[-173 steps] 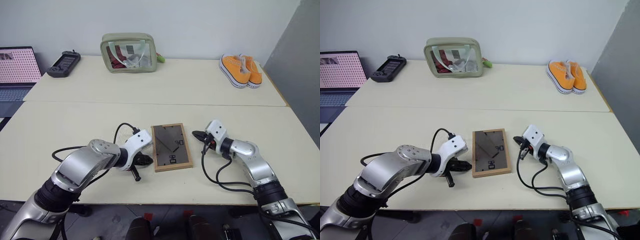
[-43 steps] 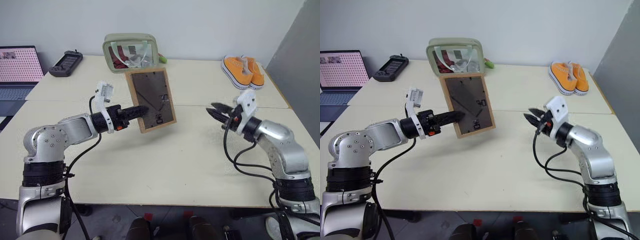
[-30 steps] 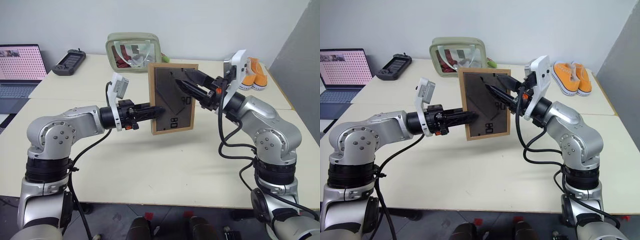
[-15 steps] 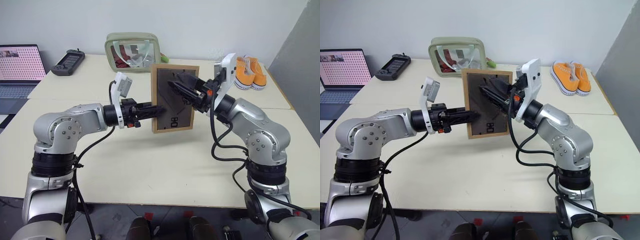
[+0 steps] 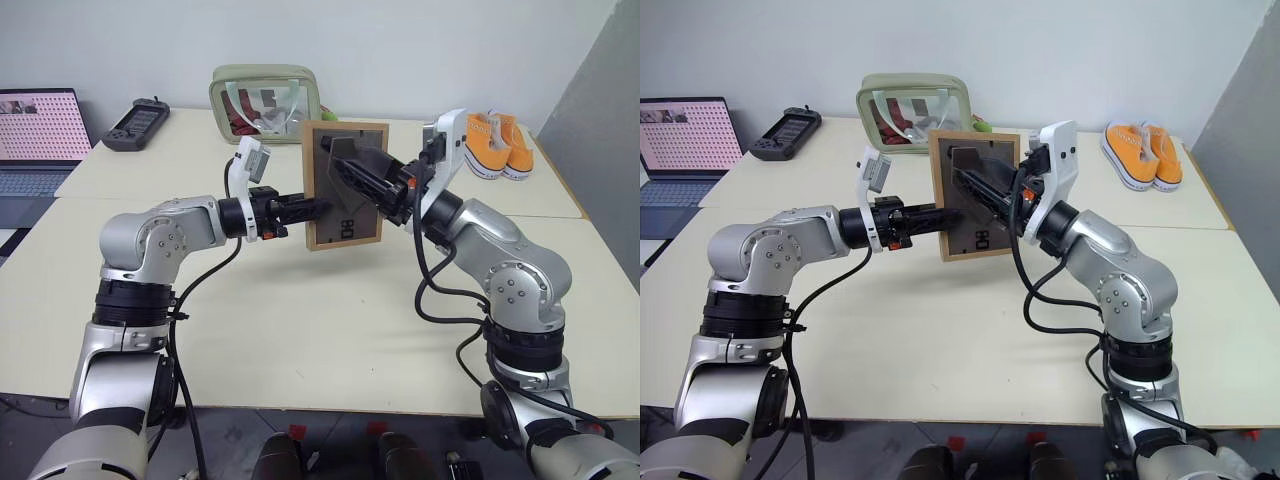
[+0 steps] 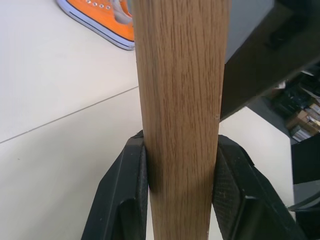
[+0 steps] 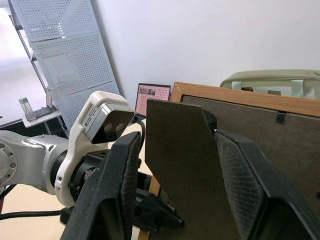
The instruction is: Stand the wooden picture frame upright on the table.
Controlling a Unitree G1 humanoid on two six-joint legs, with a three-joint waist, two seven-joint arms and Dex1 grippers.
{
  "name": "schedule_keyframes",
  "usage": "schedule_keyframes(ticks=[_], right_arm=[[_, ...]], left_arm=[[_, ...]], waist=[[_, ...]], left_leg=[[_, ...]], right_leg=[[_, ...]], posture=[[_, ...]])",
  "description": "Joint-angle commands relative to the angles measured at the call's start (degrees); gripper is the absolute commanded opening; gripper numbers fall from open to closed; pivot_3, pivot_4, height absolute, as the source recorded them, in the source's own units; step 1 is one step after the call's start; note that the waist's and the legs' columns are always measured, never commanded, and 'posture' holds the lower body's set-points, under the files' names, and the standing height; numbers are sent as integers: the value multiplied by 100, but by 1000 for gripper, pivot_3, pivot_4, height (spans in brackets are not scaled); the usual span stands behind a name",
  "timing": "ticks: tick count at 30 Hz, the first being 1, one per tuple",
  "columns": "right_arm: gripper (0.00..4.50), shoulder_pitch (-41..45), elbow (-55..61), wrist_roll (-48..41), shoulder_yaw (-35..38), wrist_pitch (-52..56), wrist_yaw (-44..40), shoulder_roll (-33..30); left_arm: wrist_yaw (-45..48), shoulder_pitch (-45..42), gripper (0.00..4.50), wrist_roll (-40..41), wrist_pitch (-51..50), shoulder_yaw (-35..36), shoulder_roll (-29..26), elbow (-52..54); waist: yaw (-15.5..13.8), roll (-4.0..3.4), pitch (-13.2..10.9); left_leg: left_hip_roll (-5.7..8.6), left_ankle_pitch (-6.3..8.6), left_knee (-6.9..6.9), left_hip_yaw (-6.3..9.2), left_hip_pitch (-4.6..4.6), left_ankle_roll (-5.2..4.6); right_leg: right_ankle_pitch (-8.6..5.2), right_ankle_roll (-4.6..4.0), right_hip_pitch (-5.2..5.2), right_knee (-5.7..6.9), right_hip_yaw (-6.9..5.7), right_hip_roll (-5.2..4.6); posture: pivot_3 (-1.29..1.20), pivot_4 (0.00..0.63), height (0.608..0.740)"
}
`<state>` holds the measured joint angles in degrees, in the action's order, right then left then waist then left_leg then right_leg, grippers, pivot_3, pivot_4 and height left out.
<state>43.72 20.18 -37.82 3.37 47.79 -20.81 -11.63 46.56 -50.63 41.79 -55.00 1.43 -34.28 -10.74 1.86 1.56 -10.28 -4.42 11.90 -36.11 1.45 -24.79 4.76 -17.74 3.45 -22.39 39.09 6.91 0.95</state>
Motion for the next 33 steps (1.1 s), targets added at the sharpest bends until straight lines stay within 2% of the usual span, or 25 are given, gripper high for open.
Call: schedule_keyframes(ticks=[1, 8, 13, 16, 19, 22, 28, 31, 33], right_arm=[[2430, -70, 292, -160, 211, 34, 56, -160], [2430, -199, 176, 50, 106, -160, 27, -322], [2430, -257, -140, 559, -181, -598, -325, -700], [2430, -428, -248, 1021, -388, -1029, -676, -1162], [2430, -1003, -310, 1795, -506, -2158, -1536, -2208], [2430, -1250, -622, 2035, -400, -2867, -2055, -2758], [2430, -1143, -1625, 2416, -344, -3811, -2415, -2970], [2430, -936, -2433, 3129, -502, -5193, -2196, -2899], [2430, -774, -3157, 3870, -706, -6793, -1908, -2928]], left_arm=[[127, -408, 1312, -128, 240, 230, 8, -247], [223, -528, 1312, -120, 99, 312, 36, -188], [210, -481, 1312, 326, -442, 512, 71, 433], [131, -440, 1312, 450, -662, 623, 29, 635], [119, -304, 1312, 618, -1126, 783, -223, 722], [195, -70, 1312, 641, -1412, 734, -521, 832], [154, 222, 1312, 845, -1933, 834, -776, 1098], [-264, 137, 1312, 1117, -2612, 1164, -492, 946], [-403, 207, 1312, 1303, -3024, 1294, -386, 1075]], waist=[[-1, 0, 0], [0, 0, 0], [2, 0, 0], [-1, 0, 0], [-15, 0, 0], [1, 1, -2], [101, -2, -5], [106, -2, -5], [120, -2, -5]], left_leg=[[0, 0, 0, 1, 0, 0], [0, 0, 1, -1, -3, 0], [0, 0, 0, -1, -5, 0], [0, 0, 1, -1, -5, 0], [2, 0, 0, 0, -5, 0], [7, 0, -1, -3, -6, -1], [1, -4, -1, 1, 0, -7], [3, -5, -6, 0, 0, -7], [3, -5, -9, -1, 0, -7]], right_leg=[[0, 0, 0, 0, -2, 0], [0, 0, -2, -1, 0, 0], [0, 0, -3, -1, 0, 0], [0, 0, -3, -1, 0, 0], [0, 0, -2, -2, 0, -1], [-1, 1, 1, -10, 4, -4], [-1, 1, 0, 3, 3, 2], [0, 1, 4, 3, 3, -1], [0, 2, 4, 2, 3, -2]], posture=[[0, 150, 740], [0, 150, 740], [0, 150, 740], [0, 150, 740], [0, 150, 740], [0, 150, 740], [0, 150, 740], [0, 150, 740], [0, 150, 740]])
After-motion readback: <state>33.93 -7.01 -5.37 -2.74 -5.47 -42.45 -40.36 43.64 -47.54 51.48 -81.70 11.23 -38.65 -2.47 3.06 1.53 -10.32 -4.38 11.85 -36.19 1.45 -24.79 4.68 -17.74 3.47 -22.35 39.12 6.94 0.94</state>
